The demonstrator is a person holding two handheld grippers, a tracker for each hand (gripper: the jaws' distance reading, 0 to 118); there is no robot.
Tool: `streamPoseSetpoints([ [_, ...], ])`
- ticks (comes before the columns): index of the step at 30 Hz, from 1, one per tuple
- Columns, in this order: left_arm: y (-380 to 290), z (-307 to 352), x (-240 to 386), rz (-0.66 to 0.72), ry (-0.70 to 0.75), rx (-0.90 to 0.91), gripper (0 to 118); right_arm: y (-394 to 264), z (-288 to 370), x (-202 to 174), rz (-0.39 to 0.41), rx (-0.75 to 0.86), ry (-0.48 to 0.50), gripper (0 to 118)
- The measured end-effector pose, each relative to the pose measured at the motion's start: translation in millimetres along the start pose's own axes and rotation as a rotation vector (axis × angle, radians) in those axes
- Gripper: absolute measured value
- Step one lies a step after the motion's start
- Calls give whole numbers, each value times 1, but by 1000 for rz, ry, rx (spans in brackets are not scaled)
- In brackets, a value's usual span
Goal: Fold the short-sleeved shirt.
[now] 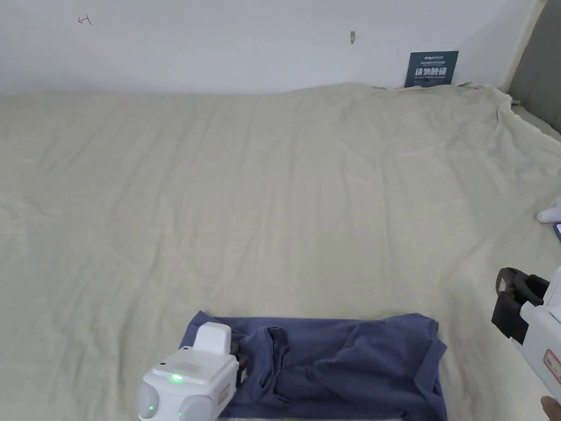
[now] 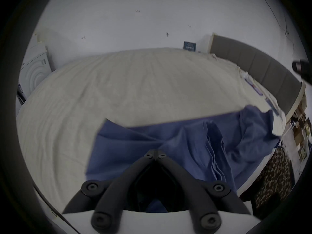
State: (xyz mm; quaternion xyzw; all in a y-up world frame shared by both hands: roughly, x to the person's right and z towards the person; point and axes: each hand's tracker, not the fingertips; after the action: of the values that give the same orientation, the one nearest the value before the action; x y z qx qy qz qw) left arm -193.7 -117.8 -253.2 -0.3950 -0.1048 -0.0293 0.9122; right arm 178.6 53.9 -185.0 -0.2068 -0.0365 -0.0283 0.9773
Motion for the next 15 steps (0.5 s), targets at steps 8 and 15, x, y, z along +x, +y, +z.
streamPoseSetpoints([
  [8,2,-11,32,25,-23,26,0,-2,3,7,-4,-13,-20,0],
  [15,9,-16,60,9,-57,44,0,-4,3,12,-7,-16,-26,0],
])
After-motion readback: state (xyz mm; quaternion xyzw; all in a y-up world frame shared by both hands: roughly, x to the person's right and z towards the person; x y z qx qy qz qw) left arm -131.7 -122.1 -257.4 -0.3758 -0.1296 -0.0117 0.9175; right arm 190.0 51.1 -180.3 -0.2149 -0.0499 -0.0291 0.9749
